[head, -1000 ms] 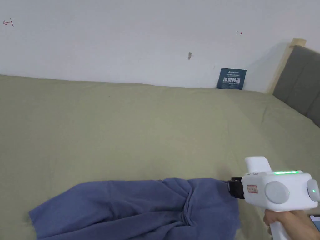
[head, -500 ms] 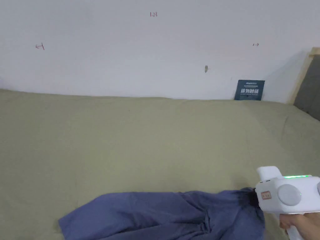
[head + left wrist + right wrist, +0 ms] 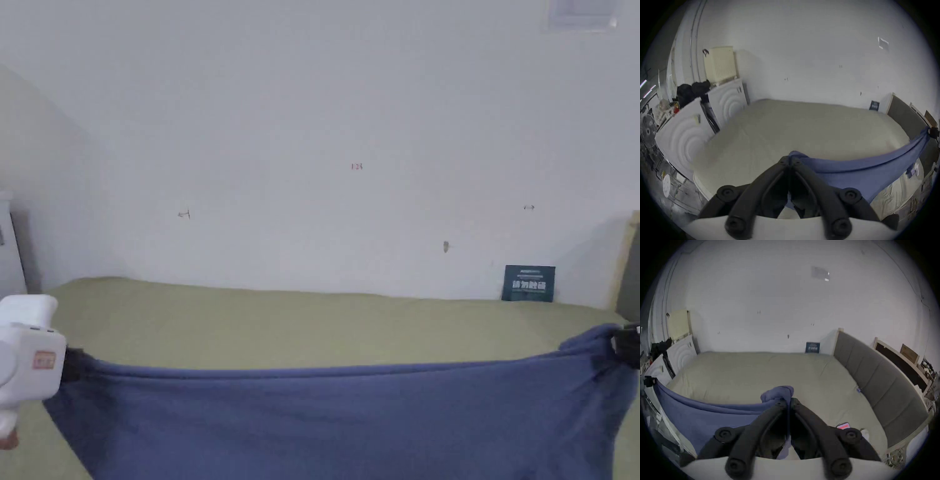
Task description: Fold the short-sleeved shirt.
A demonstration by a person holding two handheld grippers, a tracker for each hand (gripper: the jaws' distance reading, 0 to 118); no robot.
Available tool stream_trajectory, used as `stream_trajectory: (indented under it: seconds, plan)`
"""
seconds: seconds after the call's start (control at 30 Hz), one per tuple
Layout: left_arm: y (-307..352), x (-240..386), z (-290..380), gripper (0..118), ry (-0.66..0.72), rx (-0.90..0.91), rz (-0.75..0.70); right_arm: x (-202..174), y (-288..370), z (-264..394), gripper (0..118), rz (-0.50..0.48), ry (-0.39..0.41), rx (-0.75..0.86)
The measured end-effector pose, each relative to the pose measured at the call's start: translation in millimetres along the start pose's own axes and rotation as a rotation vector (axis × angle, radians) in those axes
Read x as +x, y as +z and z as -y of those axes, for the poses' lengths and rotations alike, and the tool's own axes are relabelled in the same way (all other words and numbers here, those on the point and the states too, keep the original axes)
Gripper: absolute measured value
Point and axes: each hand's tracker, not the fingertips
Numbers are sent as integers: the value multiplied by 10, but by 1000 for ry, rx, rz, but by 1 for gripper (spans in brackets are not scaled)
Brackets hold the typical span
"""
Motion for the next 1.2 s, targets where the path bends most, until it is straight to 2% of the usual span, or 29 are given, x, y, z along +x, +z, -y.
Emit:
stream_trajectory:
  seconds: [0.2, 0.47, 0.57, 0.7, 0.9, 1.1, 1.2]
  plan:
    - [280, 126, -525, 1, -11, 84, -11, 91, 385, -400, 3, 23, -41, 86]
    - [188, 457, -1131, 1, -74, 138, -72, 84, 260, -843, 3, 93, -51, 123]
    - [29, 554, -1315, 1, -44, 146, -79, 81, 80, -1019, 3, 124, -74, 132]
    - [-229, 669, -1523, 1, -39, 153, -74, 56, -186, -1264, 3, 149, -24, 137]
    - [-759, 845, -1750, 1, 0, 163, -106, 10, -680, -1544, 3, 167, -27, 154]
    - [-1300, 1026, -1785, 1, -21, 161, -153, -108, -1332, -1549, 3, 187, -1, 128]
    - [-1584, 1078, -1676, 1, -38, 135, -169, -142, -1654, -1396, 3, 185, -29, 104]
